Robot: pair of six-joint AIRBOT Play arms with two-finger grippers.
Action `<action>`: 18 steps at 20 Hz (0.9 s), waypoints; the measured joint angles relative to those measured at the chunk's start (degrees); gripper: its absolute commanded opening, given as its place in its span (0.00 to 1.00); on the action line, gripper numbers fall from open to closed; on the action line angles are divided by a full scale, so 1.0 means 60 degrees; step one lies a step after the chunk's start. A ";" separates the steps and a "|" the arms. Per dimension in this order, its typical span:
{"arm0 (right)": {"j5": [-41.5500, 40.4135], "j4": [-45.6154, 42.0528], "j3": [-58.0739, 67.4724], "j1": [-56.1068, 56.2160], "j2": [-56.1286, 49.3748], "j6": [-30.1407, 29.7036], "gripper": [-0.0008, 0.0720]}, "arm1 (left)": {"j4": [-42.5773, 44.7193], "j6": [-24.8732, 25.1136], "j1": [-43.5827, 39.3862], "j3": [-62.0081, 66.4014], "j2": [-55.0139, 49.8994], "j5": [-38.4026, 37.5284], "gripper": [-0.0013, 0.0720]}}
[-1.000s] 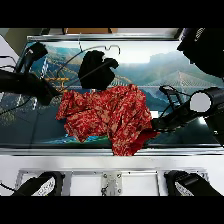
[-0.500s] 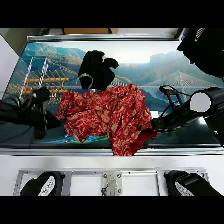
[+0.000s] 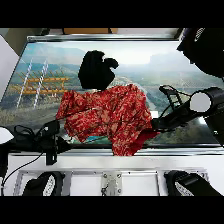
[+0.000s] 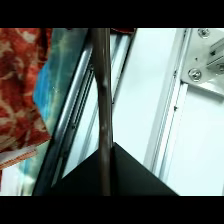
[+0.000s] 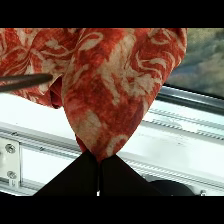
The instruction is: Fold the clothes and pants, and hang the long-sleeved shirts on hangers.
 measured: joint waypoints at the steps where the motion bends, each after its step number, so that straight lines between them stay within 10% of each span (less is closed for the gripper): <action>1: 0.0000 0.0000 0.0000 0.0000 0.0000 0.0000 0.02 | -0.0066 0.0007 0.0000 -0.0186 0.0102 0.0000 0.03; 18: 0.0000 -0.0004 0.0000 0.0000 0.0000 0.0000 0.02 | 0.0055 -0.1082 -0.2663 -0.0838 0.0364 0.1636 0.03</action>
